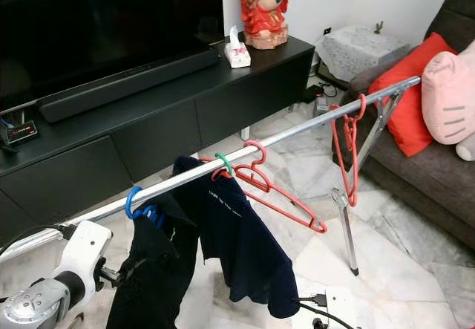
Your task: Hang hanger
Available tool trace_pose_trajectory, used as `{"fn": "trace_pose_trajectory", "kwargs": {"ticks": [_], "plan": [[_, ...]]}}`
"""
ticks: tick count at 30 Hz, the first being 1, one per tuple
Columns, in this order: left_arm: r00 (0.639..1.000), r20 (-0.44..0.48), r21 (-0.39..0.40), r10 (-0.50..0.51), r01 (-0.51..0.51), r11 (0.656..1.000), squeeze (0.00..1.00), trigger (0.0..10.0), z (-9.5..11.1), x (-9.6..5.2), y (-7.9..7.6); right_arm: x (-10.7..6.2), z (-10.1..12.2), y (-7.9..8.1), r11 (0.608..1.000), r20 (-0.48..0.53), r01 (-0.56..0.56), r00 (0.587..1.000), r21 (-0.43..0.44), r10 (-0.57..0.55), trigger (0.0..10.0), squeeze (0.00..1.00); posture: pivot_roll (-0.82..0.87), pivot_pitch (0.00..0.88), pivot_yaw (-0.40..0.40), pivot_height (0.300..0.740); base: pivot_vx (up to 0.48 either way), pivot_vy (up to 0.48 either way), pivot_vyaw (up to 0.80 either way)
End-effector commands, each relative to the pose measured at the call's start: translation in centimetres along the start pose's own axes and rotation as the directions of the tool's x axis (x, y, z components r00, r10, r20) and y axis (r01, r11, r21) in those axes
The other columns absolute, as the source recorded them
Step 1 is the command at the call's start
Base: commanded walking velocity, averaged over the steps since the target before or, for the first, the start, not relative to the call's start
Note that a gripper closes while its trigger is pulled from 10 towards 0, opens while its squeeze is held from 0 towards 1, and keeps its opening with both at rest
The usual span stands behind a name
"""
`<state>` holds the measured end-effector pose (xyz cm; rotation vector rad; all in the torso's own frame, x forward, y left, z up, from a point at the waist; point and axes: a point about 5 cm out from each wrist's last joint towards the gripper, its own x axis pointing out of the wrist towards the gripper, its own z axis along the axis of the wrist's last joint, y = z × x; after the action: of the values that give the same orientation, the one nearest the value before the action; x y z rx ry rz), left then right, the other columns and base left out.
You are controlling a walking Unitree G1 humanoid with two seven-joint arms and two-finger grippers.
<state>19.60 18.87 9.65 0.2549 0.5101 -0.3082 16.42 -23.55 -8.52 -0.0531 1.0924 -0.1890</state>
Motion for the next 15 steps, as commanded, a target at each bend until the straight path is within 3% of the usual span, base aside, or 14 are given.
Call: {"fn": "trace_pose_trajectory", "kwargs": {"ticks": [1,2,6,15], "plan": [[1.000,0.011,0.012,-0.006,0.006,1.000,1.00,10.0,0.5,0.1,-0.2,0.0,0.2,0.1,1.000,0.001,0.000,1.000,0.009,0.000,10.0,0.00,-0.02,0.000,-0.003,0.740,0.000,0.000,0.00],[1.000,0.019,0.012,-0.003,0.003,1.000,0.00,10.0,0.8,0.2,-0.3,0.0,0.2,0.1,1.000,0.001,0.000,1.000,0.010,0.000,10.0,0.00,-0.02,0.000,-0.003,0.740,0.000,0.000,0.00],[0.998,0.035,-0.024,0.060,-0.059,0.998,0.00,10.0,1.5,1.1,0.0,0.0,0.2,0.1,1.000,0.001,0.002,1.000,0.012,-0.002,10.0,0.00,-0.02,0.000,-0.005,0.740,0.000,0.000,0.00],[0.995,0.039,-0.030,0.089,-0.088,0.996,0.00,10.0,2.3,2.6,0.3,0.0,0.4,0.1,1.000,0.004,0.001,1.000,0.016,-0.001,10.0,0.00,-0.02,0.000,-0.009,0.740,0.000,0.000,0.00]]}}
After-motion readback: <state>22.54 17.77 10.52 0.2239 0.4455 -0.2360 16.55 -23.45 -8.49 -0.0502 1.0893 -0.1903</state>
